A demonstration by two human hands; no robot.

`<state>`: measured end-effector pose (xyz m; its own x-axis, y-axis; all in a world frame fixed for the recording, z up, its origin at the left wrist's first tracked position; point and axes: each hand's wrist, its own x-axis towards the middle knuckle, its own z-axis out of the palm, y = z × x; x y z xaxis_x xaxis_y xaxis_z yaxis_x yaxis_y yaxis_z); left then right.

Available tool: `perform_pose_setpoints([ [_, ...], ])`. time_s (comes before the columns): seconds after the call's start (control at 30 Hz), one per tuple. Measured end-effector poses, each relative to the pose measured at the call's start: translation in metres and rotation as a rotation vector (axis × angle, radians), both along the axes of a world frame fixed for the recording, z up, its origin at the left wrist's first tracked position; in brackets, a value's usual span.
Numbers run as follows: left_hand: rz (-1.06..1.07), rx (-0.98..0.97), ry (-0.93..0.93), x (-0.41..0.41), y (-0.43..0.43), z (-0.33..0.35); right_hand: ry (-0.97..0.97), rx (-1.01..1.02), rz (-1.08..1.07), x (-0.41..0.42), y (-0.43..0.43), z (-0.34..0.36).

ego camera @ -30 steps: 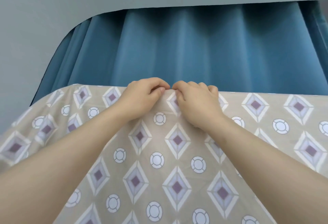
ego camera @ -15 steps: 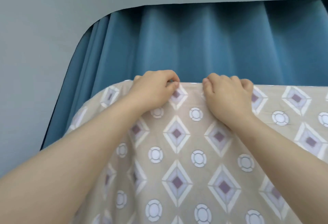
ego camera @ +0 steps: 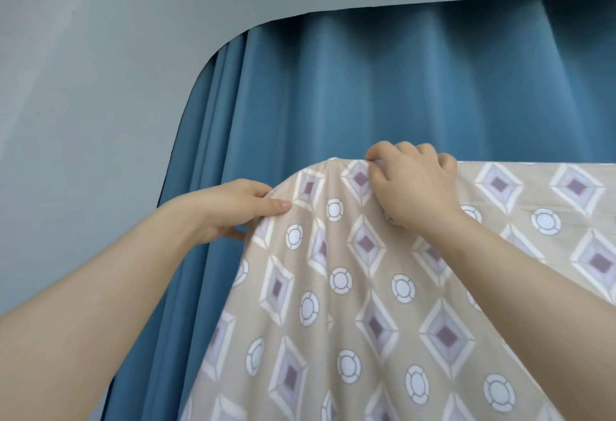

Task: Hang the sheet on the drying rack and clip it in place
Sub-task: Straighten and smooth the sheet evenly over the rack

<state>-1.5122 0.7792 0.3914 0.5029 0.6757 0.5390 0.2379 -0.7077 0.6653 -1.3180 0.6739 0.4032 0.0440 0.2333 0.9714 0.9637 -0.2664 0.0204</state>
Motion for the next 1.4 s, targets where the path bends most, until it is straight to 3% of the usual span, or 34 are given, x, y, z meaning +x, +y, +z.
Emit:
perform_pose_setpoints([
  [0.1, -0.082, -0.089, 0.141, -0.020, 0.008, -0.002, 0.001, 0.018, -0.010, -0.003, 0.001, -0.001],
  [0.27, -0.219, -0.162, 0.033, -0.028, 0.017, -0.012, -0.015, 0.071, -0.007, -0.011, 0.008, -0.009],
  [0.33, -0.159, -0.132, -0.009, -0.024, 0.018, -0.015, -0.084, 0.067, 0.037, -0.021, 0.015, -0.014],
  [0.4, -0.015, -0.016, -0.184, -0.021, 0.022, -0.014, -0.126, 0.040, 0.077, -0.029, 0.022, -0.016],
  [0.5, 0.200, 0.273, -0.694, -0.021, 0.023, -0.005, -0.123, 0.017, 0.120, -0.035, 0.024, -0.013],
  [0.53, 0.185, 0.313, -0.696, -0.021, 0.022, -0.002, -0.127, 0.020, 0.127, -0.037, 0.024, -0.012],
  [0.63, 0.035, 0.139, -0.130, -0.024, 0.013, -0.001, -0.122, 0.022, 0.133, -0.037, 0.021, -0.010],
  [0.67, 0.021, 0.076, -0.023, -0.030, 0.012, 0.001, -0.113, 0.021, 0.132, -0.037, 0.019, -0.009],
  [0.77, -0.096, -0.045, 0.079, -0.056, 0.013, 0.005, -0.107, 0.023, 0.121, -0.033, 0.013, -0.010],
  [0.87, -0.105, -0.143, 0.350, -0.076, 0.016, -0.003, -0.097, 0.005, 0.116, -0.031, 0.012, -0.012],
  [0.93, 0.043, -0.055, 0.325, -0.079, 0.021, -0.010, -0.082, -0.007, 0.107, -0.032, 0.013, -0.014],
  [1.0, 0.205, 0.152, -0.051, -0.075, 0.028, -0.011, -0.058, -0.021, 0.111, -0.036, 0.014, -0.015],
  [1.03, 0.212, 0.202, -0.265, -0.075, 0.028, -0.013, -0.048, -0.030, 0.120, -0.039, 0.015, -0.016],
  [1.07, 0.143, 0.179, -0.330, -0.077, 0.029, -0.017, -0.042, -0.039, 0.128, -0.041, 0.016, -0.017],
  [1.1, 0.047, 0.107, -0.220, -0.078, 0.027, -0.022, -0.040, -0.044, 0.130, -0.044, 0.016, -0.018],
  [1.13, -0.020, 0.026, 0.029, -0.081, 0.026, -0.030, -0.041, -0.046, 0.129, -0.046, 0.017, -0.020],
  [1.2, 0.035, -0.025, 0.355, -0.088, 0.028, -0.045, -0.040, -0.034, 0.128, -0.049, 0.016, -0.023],
  [1.23, 0.118, 0.018, 0.334, -0.092, 0.031, -0.047, -0.041, -0.027, 0.127, -0.051, 0.016, -0.025],
  [1.3, 0.231, 0.057, 0.066, -0.099, 0.039, -0.047, -0.039, -0.032, 0.134, -0.054, 0.015, -0.027],
  [1.33, 0.197, 0.021, 0.078, -0.104, 0.039, -0.048, -0.032, -0.041, 0.144, -0.056, 0.014, -0.028],
  [1.4, 0.131, -0.127, 0.458, -0.110, 0.036, -0.053, -0.022, -0.062, 0.158, -0.059, 0.015, -0.029],
])
